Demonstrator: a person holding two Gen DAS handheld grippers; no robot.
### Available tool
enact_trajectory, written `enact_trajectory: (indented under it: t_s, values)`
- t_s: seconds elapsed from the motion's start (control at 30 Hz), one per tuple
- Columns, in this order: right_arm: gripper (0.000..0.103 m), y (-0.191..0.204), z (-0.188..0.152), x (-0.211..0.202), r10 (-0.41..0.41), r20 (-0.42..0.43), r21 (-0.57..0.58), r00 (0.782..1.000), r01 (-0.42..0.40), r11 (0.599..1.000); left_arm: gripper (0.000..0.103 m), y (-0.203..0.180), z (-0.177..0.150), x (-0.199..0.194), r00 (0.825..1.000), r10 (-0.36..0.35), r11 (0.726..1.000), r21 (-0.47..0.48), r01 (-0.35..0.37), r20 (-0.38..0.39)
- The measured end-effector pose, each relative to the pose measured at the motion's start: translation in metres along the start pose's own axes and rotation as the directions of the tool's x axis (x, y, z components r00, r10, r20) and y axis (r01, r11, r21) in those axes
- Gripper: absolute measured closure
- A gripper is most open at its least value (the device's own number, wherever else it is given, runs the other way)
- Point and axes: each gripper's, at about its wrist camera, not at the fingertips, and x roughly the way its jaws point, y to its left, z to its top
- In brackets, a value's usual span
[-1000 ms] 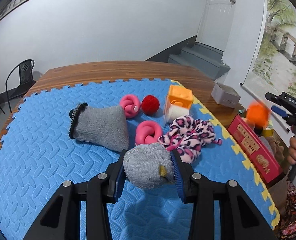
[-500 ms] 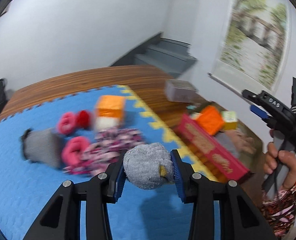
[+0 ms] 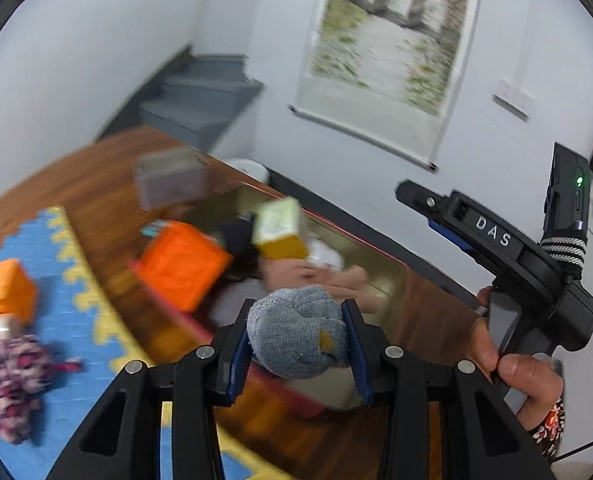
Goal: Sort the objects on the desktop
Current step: 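Carry the orange block and grey hat into the red tin box and release both, then return both tools to the mat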
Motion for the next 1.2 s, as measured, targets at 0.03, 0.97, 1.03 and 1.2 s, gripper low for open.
enact_trajectory:
  t_s: [0.03,0.97,1.03,1.2]
  values:
    - [0.031,-0.003,0.0,-0.002,-0.004,0.001,0.005,1.0,0.004,1.0,0.059,-0.007,0.003,0.007,1.0,-0.015,1.0,0.012,0.015,-0.01]
    - [0.027,0.12,-0.046,0.007,0.195,-0.142,-0.218,0.97,-0.223,0.95,0.022,0.103,-0.021,-0.073,0.97,0.219,0.961,-0.194,-0.195,0.108]
    - [0.027,0.134,-0.052,0.008,0.209,-0.161,-0.235,0.965,-0.243,0.941,0.022,0.127,-0.03,-0.088,0.955,0.277,0.94,-0.237,-0.246,0.108]
    - [0.024,0.169,-0.069,0.012,0.241,-0.211,-0.274,0.947,-0.294,0.916,0.022,0.196,-0.059,-0.121,0.867,0.495,0.815,-0.374,-0.443,0.051]
